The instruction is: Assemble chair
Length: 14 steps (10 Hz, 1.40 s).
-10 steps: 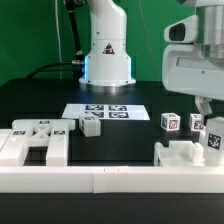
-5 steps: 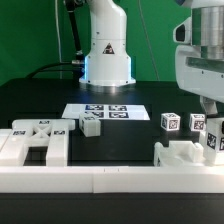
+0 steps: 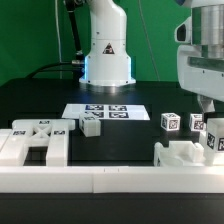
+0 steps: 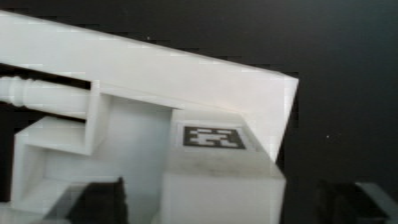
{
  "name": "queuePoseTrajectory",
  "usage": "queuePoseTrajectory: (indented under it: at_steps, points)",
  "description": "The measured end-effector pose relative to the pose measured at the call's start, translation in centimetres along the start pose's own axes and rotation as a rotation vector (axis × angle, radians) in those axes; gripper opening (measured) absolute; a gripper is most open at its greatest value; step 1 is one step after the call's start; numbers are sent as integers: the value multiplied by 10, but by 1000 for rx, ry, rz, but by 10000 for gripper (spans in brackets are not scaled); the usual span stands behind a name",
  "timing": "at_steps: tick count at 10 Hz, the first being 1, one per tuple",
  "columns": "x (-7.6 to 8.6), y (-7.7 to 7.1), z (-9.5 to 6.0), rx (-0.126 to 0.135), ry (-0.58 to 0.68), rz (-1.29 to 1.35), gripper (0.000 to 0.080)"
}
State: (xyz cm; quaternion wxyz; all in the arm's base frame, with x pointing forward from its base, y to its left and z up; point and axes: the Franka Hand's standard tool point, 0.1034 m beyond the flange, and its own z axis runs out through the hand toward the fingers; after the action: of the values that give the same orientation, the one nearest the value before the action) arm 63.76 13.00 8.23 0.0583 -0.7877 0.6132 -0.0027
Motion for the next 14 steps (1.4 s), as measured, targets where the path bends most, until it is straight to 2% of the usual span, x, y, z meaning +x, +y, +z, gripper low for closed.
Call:
queuePoseTrajectory:
  at_steps: [1, 2, 3, 4, 11, 14]
  points:
    - [0, 0, 0, -1, 2, -97, 587]
    - [0, 0, 0, -3, 5, -210, 638]
    - [-1, 0, 1, -5, 8, -306, 646]
    - [0, 0, 2, 2, 13, -369, 646]
    - [0, 0, 2, -4, 15, -932, 649]
    - [1, 0, 1, -35, 44, -1211, 649]
